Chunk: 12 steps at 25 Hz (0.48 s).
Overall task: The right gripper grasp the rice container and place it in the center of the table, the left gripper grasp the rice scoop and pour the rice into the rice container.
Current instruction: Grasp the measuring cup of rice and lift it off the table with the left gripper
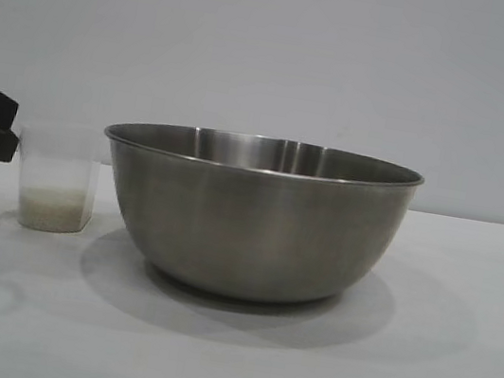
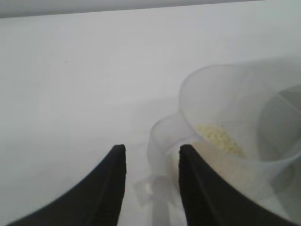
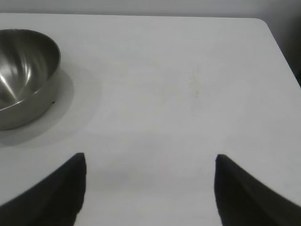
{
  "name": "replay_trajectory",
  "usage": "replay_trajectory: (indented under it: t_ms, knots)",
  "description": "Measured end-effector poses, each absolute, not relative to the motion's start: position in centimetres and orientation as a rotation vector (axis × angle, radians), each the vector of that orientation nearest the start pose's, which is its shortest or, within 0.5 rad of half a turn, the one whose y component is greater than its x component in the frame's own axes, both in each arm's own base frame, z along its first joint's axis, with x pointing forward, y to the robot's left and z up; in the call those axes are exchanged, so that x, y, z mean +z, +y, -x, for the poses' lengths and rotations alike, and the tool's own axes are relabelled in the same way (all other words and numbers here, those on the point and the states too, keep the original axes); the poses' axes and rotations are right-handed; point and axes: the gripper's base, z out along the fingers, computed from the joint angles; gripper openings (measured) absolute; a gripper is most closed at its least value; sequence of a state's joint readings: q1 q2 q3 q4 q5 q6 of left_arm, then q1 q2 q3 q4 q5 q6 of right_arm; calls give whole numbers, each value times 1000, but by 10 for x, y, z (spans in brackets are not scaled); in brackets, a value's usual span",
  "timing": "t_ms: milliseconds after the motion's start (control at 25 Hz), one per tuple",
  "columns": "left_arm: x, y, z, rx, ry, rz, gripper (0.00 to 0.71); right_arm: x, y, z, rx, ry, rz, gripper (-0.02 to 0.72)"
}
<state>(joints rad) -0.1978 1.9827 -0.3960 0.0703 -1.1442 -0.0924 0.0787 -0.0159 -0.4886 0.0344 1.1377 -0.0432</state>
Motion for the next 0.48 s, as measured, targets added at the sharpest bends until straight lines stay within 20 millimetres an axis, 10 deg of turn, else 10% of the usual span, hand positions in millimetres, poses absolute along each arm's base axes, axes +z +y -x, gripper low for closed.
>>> replay_trajectory:
  t_ms: [480]
  knots:
    - [76,-62,-283,-231,1925,-177,272,268,2,10,63,2113,132,484]
